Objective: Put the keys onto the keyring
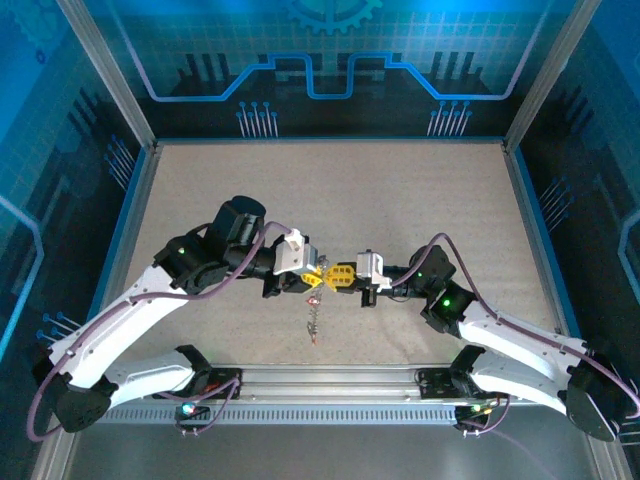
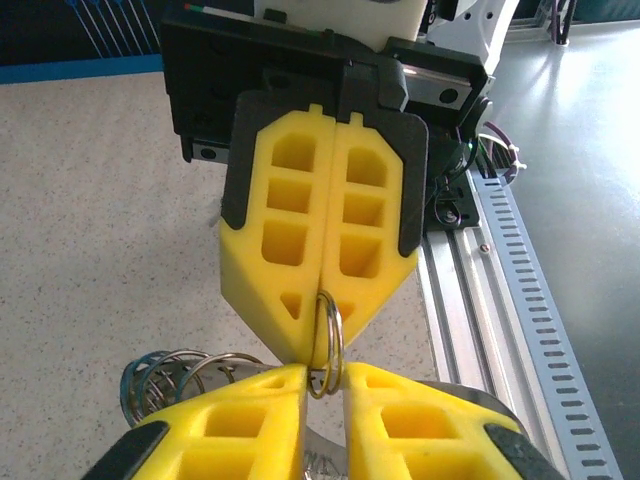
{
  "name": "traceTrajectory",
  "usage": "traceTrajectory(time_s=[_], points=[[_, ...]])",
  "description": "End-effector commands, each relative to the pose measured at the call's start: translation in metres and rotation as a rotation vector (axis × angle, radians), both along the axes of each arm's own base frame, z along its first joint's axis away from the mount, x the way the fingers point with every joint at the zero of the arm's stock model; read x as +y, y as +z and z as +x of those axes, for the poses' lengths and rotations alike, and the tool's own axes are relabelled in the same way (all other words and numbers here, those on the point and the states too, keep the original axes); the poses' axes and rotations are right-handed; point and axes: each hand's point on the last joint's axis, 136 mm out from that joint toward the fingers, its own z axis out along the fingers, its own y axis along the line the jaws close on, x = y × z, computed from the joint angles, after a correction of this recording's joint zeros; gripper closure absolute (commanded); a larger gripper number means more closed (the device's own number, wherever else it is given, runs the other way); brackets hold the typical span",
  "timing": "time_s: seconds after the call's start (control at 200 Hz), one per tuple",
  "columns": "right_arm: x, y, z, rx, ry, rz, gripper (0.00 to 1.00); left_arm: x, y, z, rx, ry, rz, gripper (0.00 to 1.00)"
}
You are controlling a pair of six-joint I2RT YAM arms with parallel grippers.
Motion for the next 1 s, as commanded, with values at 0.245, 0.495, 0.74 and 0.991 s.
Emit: traceTrajectory(time_s=[0.245, 0.495, 0.74, 0.991], points=[[0.002, 0.025, 0.007, -0.067, -0.021, 0.041, 1.0, -0.006, 0.015, 0.001, -0.07, -0.032, -0.05, 1.0], [0.002, 0.017, 0.013, -0.067, -0.061, -0.003, 0.86, 0.005, 0.007, 0.012, -0.134, 0.037, 0.099, 1.0], [0.005, 0.012, 0.018, -0.054, -0.066, -0.032, 0.86, 0.004, -0.003, 0.012, -0.164, 0.015, 0.269, 1.0], [0.008, 0.007, 0.02, -0.036, -0.061, -0.062, 0.86, 0.006, -0.008, 0.014, -0.204, -0.001, 0.371, 1.0]])
